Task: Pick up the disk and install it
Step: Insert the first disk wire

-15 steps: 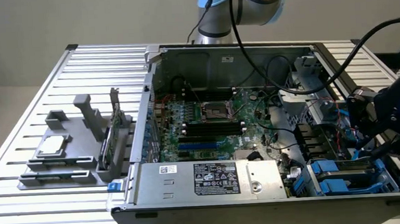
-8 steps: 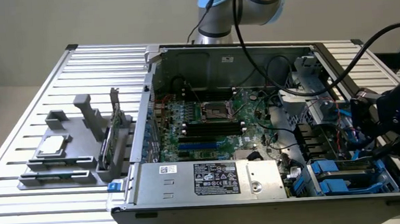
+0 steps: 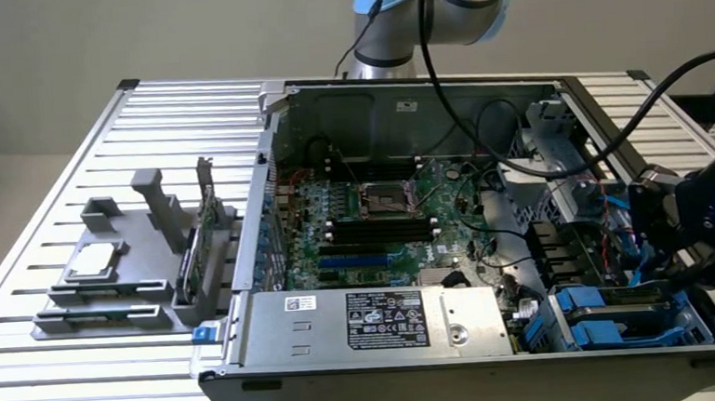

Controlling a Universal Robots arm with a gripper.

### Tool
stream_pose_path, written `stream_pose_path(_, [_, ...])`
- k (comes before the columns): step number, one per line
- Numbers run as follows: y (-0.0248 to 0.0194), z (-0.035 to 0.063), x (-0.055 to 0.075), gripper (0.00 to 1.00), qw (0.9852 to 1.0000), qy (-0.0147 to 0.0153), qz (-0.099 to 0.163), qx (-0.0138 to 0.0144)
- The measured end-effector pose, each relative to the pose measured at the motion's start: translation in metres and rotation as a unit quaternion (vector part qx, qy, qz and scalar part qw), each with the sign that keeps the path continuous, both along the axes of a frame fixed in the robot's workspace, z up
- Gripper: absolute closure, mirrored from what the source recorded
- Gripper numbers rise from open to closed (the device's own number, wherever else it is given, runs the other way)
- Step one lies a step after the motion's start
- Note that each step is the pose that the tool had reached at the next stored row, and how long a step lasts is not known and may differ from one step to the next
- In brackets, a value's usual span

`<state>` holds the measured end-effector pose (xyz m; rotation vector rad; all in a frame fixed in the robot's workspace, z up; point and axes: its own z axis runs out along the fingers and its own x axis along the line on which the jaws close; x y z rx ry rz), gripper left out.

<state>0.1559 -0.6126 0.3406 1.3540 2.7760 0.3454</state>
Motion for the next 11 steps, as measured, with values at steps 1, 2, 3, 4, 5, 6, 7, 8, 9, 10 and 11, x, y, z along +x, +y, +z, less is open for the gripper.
stream_pose_path(1, [-0.0004, -0.0006, 0.0001, 0.69, 1.0000, 0.0000, -0.002, 0.0004])
stream_pose_path(2, [-0.0006, -0.0011, 0.0001, 0.69, 1.0000, 0.0000, -0.004, 0.0009])
stream_pose_path(3, [-0.0008, -0.0016, 0.0002, 0.69, 1.0000, 0.0000, -0.007, 0.0018])
stream_pose_path(4, [-0.0009, -0.0020, 0.0002, 0.69, 1.0000, 0.0000, -0.009, 0.0033])
stream_pose_path(5, [-0.0009, -0.0025, 0.0003, 0.69, 0.9999, 0.0000, -0.010, 0.0054])
stream_pose_path(6, [-0.0009, -0.0030, 0.0003, 0.69, 0.9999, 0.0000, -0.012, 0.0077])
stream_pose_path(7, [-0.0009, -0.0035, 0.0004, 0.69, 0.9999, 0.0001, -0.013, 0.0095])
stream_pose_path(8, [-0.0009, -0.0041, 0.0006, 0.69, 0.9998, 0.0001, -0.015, 0.0110])
stream_pose_path(9, [-0.0009, -0.0046, 0.0009, 0.69, 0.9998, 0.0001, -0.016, 0.0121])
stream_pose_path(10, [-0.0009, -0.0051, 0.0012, 0.69, 0.9998, 0.0001, -0.018, 0.0130])
stream_pose_path(11, [-0.0009, -0.0055, 0.0015, 0.69, 0.9997, 0.0001, -0.020, 0.0139])
